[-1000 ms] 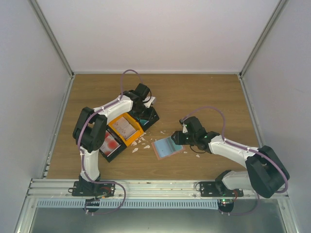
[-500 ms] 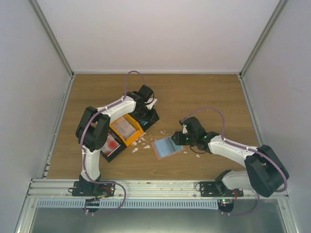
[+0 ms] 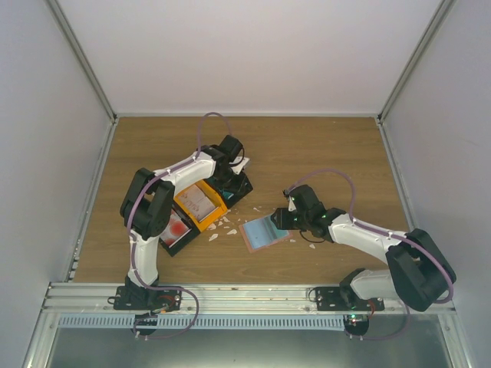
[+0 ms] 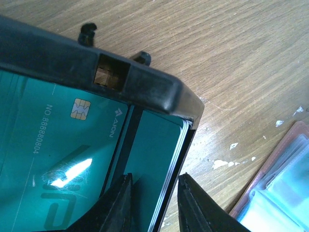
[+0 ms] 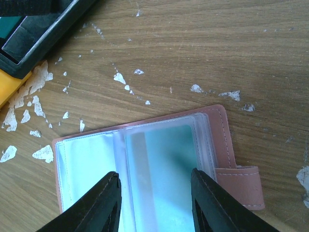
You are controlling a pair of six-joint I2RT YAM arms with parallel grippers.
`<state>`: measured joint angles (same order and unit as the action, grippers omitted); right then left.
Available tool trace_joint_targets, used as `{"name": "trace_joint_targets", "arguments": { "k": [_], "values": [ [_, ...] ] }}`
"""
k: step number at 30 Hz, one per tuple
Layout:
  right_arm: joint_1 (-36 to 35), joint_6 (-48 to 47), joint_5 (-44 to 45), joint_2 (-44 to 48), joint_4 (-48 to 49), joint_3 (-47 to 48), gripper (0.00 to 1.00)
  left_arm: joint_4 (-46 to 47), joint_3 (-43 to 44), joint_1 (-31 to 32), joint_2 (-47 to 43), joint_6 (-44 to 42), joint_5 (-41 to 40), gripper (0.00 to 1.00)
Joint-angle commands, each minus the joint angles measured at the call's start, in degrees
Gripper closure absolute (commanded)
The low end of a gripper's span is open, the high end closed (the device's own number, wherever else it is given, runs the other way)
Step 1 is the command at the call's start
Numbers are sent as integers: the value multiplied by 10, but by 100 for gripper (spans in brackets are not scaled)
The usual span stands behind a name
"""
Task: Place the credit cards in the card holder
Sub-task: Pick up the credit card from the storage box.
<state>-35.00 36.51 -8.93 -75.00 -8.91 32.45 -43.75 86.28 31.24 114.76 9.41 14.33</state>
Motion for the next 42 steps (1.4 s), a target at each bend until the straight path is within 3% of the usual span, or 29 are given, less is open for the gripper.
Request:
{"name": "trace_joint_targets", "arguments": {
  "k": [1, 14, 22, 34, 42],
  "values": [
    [3, 1, 5, -5, 15, -8, 59, -7, 17, 6, -26, -8, 15, 72],
    [4, 1, 4, -5, 17, -7, 59, -6, 13, 6, -35, -4, 17, 74],
    [4, 1, 4, -8, 18, -8, 59, -8, 12, 6, -38, -3, 5, 82],
    [4, 3, 5, -7, 18, -9, 59, -14, 13, 6, -50, -3, 10, 84],
    [3, 6, 7, 0, 12, -6, 59, -8, 12, 6, -68, 7, -12, 95]
  ]
}}
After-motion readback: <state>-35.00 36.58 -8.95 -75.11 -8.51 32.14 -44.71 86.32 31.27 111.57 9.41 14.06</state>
